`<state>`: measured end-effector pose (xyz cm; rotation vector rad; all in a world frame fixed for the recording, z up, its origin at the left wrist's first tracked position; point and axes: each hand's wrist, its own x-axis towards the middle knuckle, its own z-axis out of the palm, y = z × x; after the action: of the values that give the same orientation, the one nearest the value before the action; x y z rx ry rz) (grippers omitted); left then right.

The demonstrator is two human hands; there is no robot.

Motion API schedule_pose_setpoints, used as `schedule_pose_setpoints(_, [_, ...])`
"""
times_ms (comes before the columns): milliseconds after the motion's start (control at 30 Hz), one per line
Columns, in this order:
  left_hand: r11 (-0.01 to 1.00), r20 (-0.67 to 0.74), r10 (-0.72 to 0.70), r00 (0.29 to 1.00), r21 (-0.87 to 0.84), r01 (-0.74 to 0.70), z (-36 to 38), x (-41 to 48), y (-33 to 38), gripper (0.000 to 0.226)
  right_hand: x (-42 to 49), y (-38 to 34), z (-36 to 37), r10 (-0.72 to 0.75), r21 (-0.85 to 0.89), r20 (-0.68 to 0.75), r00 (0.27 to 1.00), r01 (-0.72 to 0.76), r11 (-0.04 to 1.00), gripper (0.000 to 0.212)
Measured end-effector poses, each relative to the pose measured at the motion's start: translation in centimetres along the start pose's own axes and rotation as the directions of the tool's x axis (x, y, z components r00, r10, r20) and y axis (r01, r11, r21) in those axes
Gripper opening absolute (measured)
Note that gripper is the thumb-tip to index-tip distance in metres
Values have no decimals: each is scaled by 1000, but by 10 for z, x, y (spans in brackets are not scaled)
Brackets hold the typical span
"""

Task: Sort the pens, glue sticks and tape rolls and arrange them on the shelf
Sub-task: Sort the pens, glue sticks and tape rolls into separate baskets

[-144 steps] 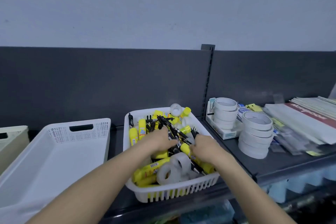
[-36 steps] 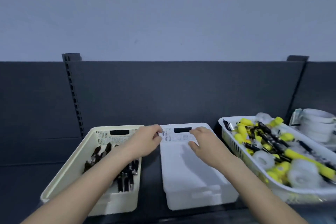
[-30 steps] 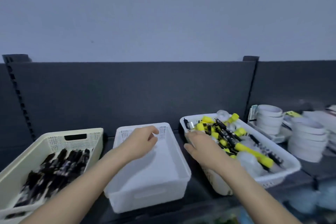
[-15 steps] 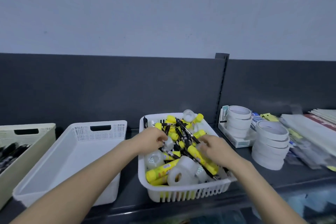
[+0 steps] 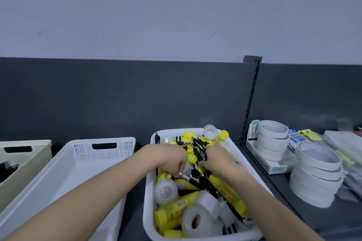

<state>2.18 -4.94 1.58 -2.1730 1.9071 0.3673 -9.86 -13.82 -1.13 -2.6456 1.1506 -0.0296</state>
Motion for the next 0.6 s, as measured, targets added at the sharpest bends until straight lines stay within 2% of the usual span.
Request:
schedule_pose_setpoints(67, [985,-219,-24,975,160,60,-3,0,-7,24,2,0,6,13,-58,17,1000,-12,998,38])
schedule_pose_setpoints(133, [970,-317,-12,948,227,88,1,5,-12,28,6,1,10,29,-77,6,1000,-28,997,37])
schedule_pose_setpoints(167, [978,-324,-11,946,193,78,4,7,-12,32,6,1,11,34,-85,0,999,-34,996,35])
schedule_pose_setpoints(267, [996,-342,-83,936,-59,66,14,13,-8,35,4,-1,14,37,-100,-2,999,-37,994,16])
schedule_pose_setpoints(300, [990,-355,-107,929,-121,67,16,15,-5,31,4,-2,17,49,-103,4,999,-48,993,23])
schedule_pose_setpoints(333, [986,-360,-127,924,-147,79,19,17,-2,26,3,-3,18,53,-99,5,999,-52,994,24])
schedule_pose_setpoints(400, [983,-348,-173,921,-114,142,23,20,7,23,1,-4,18,49,-99,-10,999,-50,994,11])
schedule_pose_setpoints(500, [968,-343,-251,905,-101,230,27,22,17,30,1,-1,20,33,-74,-50,998,-37,997,26])
schedule_pose_setpoints(600, [921,-325,-314,892,-334,202,28,25,10,33,4,2,20,59,89,-51,997,-55,995,35])
